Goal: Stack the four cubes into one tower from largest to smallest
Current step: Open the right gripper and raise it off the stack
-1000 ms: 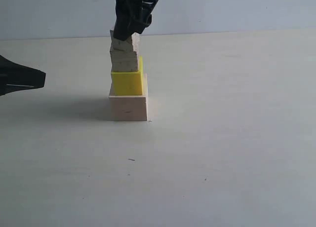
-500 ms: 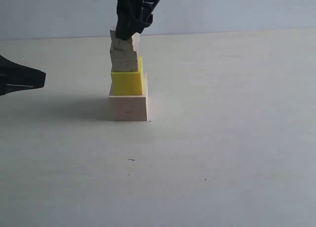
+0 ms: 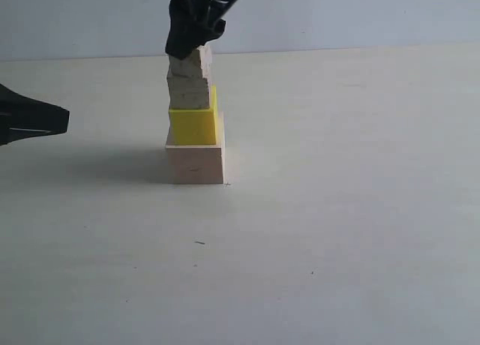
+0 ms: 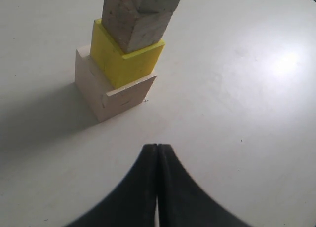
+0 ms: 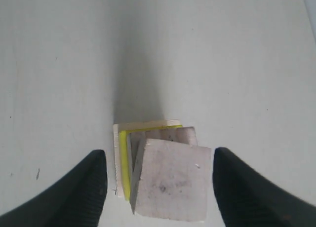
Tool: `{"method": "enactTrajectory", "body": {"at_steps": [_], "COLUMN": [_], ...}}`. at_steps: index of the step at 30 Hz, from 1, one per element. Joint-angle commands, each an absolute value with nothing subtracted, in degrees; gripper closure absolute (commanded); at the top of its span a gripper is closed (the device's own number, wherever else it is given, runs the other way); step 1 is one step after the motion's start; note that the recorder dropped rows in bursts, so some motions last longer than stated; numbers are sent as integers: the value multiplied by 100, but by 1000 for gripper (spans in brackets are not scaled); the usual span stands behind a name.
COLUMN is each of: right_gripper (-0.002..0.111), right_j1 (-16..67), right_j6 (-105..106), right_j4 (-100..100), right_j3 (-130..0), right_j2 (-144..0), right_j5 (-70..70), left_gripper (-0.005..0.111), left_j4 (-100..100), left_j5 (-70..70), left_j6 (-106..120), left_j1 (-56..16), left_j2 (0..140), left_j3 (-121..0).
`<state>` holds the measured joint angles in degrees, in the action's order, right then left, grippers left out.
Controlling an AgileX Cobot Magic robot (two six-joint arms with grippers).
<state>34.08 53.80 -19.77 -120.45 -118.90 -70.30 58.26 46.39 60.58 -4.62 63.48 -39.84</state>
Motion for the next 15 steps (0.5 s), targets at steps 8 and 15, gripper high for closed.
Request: {"method": "enactTrajectory", "body": {"at_steps": [8,15], "right_gripper": [71,108], "right_j1": [3116,2820], "right_j6": [4723,4194], "right_j4": [-1557,-1307], "right_j3": [-12042,-12039], "right_j2": [-11249,-11325], "right_j5": [-6996,-6996], "left_gripper": [107,107], "left_j4": [5887,5887], "left_j5": [4662,4662], "left_j6": [6098,6098], "left_j1": [-476,-476], "left_j2": [6334,6334], "left_j3": [-3971,-3971]}}
